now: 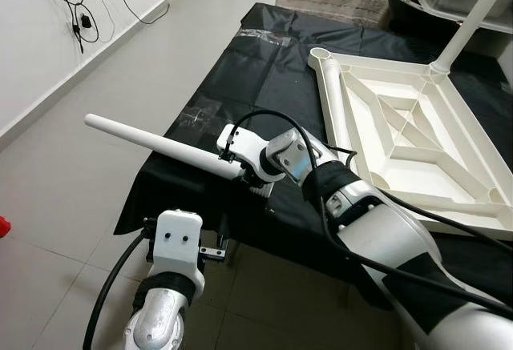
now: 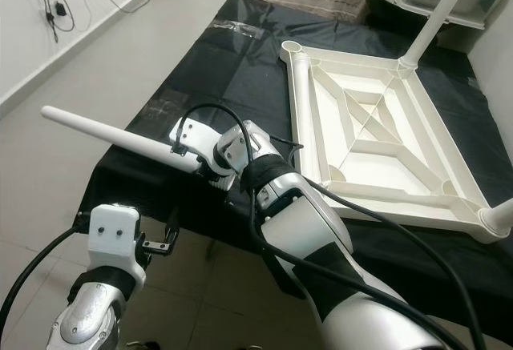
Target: Building children table
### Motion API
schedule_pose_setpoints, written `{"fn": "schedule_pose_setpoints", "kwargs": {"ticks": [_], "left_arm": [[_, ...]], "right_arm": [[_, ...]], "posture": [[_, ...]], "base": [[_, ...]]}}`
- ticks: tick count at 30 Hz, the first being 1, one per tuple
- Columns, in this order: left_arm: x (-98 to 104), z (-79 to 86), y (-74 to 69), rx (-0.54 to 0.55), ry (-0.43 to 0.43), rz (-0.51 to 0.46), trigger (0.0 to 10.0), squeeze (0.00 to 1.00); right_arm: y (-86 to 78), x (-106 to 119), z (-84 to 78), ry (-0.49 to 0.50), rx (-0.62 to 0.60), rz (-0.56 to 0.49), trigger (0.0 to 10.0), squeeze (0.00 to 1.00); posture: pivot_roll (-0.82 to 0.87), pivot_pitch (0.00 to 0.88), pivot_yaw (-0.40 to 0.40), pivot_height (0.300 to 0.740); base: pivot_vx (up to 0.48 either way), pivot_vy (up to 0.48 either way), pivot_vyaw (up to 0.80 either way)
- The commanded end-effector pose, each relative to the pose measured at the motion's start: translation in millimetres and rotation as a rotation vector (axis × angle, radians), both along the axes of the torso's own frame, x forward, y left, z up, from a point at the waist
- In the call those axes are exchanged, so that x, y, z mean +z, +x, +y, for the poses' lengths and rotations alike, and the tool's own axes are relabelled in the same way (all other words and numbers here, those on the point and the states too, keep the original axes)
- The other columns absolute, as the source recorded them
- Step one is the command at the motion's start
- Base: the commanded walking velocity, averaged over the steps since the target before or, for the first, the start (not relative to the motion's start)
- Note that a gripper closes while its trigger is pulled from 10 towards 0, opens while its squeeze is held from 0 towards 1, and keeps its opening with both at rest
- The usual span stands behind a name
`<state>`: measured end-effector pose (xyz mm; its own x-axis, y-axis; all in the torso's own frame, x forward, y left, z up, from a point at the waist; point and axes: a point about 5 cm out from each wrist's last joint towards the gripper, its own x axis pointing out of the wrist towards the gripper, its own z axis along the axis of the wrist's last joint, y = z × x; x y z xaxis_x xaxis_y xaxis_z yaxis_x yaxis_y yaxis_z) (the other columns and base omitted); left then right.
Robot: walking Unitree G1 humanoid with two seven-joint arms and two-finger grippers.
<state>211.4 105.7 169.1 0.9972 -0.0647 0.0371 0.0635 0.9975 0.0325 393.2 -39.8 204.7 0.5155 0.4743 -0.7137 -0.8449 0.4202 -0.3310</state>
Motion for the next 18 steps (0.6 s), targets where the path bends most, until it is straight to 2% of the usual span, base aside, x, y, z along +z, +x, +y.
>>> {"fn": "schedule_pose_setpoints", "kwargs": {"ticks": [1,3,4,5,6,7,9,10,11,12,16,17,18], "left_arm": [[-2,1.1,3.0,0.017,-0.015,0.01,10.0,0.0],[-1,4.5,8.1,0.024,-0.007,0.003,10.0,0.0],[-1,4.5,8.1,0.024,-0.007,0.003,10.0,0.0],[-1,6.4,11.2,0.027,-0.001,0.0,10.0,0.0],[-1,9.4,15.4,0.031,0.005,-0.003,10.0,0.0],[-1,9.4,15.4,0.031,0.005,-0.003,10.0,0.0],[-3,11.2,18.4,0.029,0.003,0.0,10.0,0.0],[-3,11.9,20.0,0.026,0.002,0.003,10.0,0.0],[-3,11.9,20.0,0.026,0.002,0.003,10.0,0.0],[-7,13.6,24.8,0.015,-0.015,0.027,10.0,0.0],[-8,14.8,27.2,0.012,-0.021,0.037,10.0,0.0],[-8,18.2,31.8,0.012,-0.001,0.029,10.0,0.0],[-4,22.1,36.3,0.018,0.027,0.01,10.0,0.0]], "right_arm": [[-2.7,-17,-6.5,0.077,-0.05,0.073,0.0,0.0],[-1.5,-6,-1.6,0.226,-0.063,0.087,0.0,0.0],[-1.5,-6,-1.6,0.226,-0.063,0.087,0.0,0.0],[1.3,8,1.7,0.384,-0.08,0.08,0.0,0.0],[5.1,32,3.1,0.618,-0.115,0.084,0.0,0.0],[5.1,32,3.1,0.618,-0.115,0.084,0.0,0.0],[8.2,57,-1.3,0.86,-0.153,0.099,0.0,0.0],[9.1,65,-4.6,0.947,-0.157,0.081,0.0,0.0],[9.1,65,-4.6,0.947,-0.157,0.081,0.0,0.0],[8.1,71,-10.2,1.073,-0.157,0.054,0.0,0.0],[5.8,72,-12.6,1.133,-0.157,0.046,0.0,0.0],[1.6,65,-13.4,1.197,-0.177,0.061,0.0,0.0],[-4.6,57,-15.7,1.244,-0.188,0.055,0.0,0.0]], "posture": [[0.01,0.204,-0.161,0.74],[0.02,0.181,-0.156,0.74],[0.02,0.181,-0.156,0.74],[0.03,0.159,-0.153,0.74],[0.04,0.133,-0.146,0.74],[0.04,0.133,-0.146,0.74],[0.05,0.095,-0.132,0.74],[0.05,0.087,-0.13,0.74],[0.05,0.087,-0.13,0.74],[0.06,0.061,-0.121,0.74],[0.06,0.053,-0.117,0.74],[0.07,0.0,-0.085,0.74],[0.07,0.0,-0.082,0.74]], "base": [[0.0,0.0,0.0],[0.0,0.0,0.0],[0.0,0.0,0.0],[0.0,0.0,0.0],[0.0,0.0,0.0],[0.0,0.0,0.0],[0.0,0.0,0.0],[0.0,0.0,0.0],[0.0,0.0,0.0],[0.0,0.0,0.0],[0.0,0.0,0.0],[0.0,0.0,0.0],[0.0,0.0,0.0]]}}
